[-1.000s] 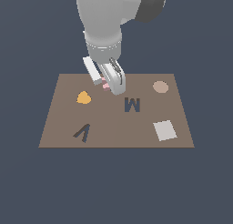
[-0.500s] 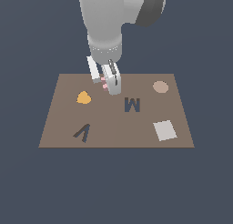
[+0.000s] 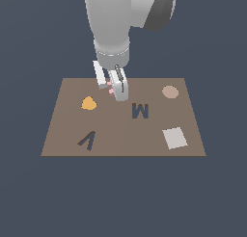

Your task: Insert a designated object into the corresponding slot on a board.

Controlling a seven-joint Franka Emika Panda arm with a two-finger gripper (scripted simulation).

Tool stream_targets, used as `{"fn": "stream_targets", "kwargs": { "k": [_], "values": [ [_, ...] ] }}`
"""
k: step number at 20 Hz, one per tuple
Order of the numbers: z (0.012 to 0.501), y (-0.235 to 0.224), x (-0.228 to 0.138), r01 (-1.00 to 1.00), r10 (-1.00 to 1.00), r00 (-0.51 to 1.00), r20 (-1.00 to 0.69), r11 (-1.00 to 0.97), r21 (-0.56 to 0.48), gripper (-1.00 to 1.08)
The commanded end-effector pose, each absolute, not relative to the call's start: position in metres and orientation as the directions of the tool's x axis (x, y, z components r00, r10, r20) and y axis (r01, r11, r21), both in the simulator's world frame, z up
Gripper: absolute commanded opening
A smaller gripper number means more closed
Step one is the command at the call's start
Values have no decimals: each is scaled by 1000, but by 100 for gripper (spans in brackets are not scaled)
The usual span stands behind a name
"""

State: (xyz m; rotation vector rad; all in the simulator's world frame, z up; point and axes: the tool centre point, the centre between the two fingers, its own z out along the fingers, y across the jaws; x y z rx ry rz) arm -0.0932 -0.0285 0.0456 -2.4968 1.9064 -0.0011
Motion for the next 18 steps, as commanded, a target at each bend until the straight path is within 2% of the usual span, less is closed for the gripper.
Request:
{"fn": "stream_targets", "kwargs": {
  "k": [1, 6, 7, 18],
  "values": [
    [38, -29, -94, -965, -965, 262, 0, -262, 0, 100],
    [30, -28, -94, -965, -965, 261, 0, -261, 0, 100],
    [30, -28, -94, -965, -965, 261, 0, -261, 0, -100],
    [31, -28, -94, -965, -965, 261, 0, -261, -1, -100]
  ]
}}
